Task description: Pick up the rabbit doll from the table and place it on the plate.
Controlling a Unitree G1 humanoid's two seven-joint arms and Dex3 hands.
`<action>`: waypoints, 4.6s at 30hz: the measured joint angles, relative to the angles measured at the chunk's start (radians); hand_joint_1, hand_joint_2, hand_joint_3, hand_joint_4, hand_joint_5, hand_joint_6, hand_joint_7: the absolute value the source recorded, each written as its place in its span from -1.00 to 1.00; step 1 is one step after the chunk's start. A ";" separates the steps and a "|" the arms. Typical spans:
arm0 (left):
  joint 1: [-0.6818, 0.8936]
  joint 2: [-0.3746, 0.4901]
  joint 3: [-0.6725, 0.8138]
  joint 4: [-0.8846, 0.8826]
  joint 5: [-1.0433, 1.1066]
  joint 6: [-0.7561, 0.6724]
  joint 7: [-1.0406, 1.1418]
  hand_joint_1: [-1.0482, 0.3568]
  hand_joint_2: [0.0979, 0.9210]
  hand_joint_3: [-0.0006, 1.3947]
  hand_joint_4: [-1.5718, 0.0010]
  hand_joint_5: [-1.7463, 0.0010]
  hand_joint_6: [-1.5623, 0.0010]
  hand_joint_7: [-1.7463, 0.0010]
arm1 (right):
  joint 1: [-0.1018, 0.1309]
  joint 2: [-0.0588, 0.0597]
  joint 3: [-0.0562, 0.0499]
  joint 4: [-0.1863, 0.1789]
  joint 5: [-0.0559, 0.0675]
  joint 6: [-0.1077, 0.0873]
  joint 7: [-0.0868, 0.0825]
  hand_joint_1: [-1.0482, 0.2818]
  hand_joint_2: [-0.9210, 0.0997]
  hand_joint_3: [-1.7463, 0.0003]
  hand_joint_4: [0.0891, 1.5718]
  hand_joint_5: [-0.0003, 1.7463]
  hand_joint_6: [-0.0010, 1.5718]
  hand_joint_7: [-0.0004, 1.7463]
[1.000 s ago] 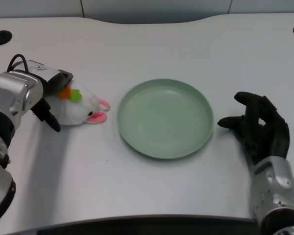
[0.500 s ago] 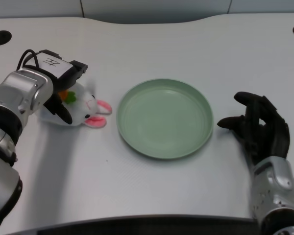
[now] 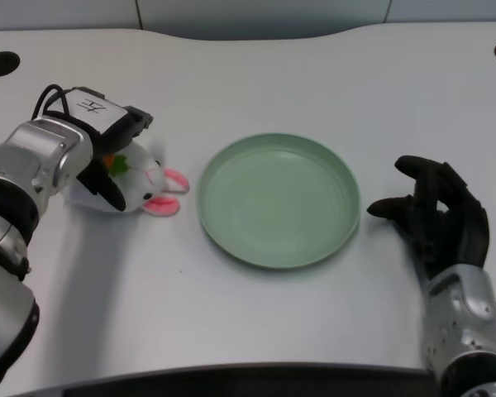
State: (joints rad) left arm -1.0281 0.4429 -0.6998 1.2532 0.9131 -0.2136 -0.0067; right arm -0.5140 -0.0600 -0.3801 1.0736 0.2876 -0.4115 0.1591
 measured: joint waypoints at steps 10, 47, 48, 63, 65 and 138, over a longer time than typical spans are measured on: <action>-0.001 -0.010 -0.001 0.004 -0.005 0.019 -0.088 -0.97 0.80 -1.00 0.84 0.83 0.77 0.96 | 0.002 0.000 0.005 -0.007 -0.007 0.000 -0.008 -0.05 -1.00 0.46 -0.02 0.54 -0.09 0.25; 0.037 0.023 -0.118 0.071 0.104 -0.121 0.420 0.04 0.61 -0.99 -0.22 -1.00 -0.36 0.48 | 0.033 0.007 0.009 -0.054 -0.006 0.004 -0.005 -0.06 -1.00 0.47 -0.04 0.52 -0.07 0.20; 0.036 0.025 -0.108 0.071 0.093 -0.129 0.414 0.07 0.63 -0.99 -0.21 -1.00 -0.33 0.42 | 0.033 0.007 0.009 -0.054 -0.006 0.004 -0.005 -0.06 -1.00 0.47 -0.04 0.52 -0.07 0.20; 0.022 0.031 0.247 -0.067 -0.277 -0.149 0.151 0.37 0.85 -0.89 -0.04 -1.00 0.23 -1.00 | 0.031 0.007 0.016 -0.043 -0.010 0.010 -0.023 -0.05 -1.00 0.46 -0.06 0.55 -0.11 0.24; 0.018 0.031 0.265 -0.096 -0.285 -0.154 0.130 0.36 0.88 -0.89 -0.03 -1.00 0.26 -1.00 | 0.028 0.006 0.020 -0.037 -0.014 0.010 -0.025 -0.06 -1.00 0.47 -0.07 0.55 -0.11 0.24; -0.084 -0.184 0.182 -0.090 -0.257 -0.203 -0.081 -0.98 1.00 -0.75 1.00 1.00 1.00 1.00 | 0.044 0.017 0.027 -0.075 -0.005 0.039 -0.015 -0.05 -1.00 0.47 -0.08 0.57 -0.12 0.27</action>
State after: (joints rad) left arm -1.1123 0.2585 -0.5177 1.1635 0.6559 -0.4168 -0.0877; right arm -0.4705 -0.0433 -0.3530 0.9987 0.2823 -0.3724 0.1439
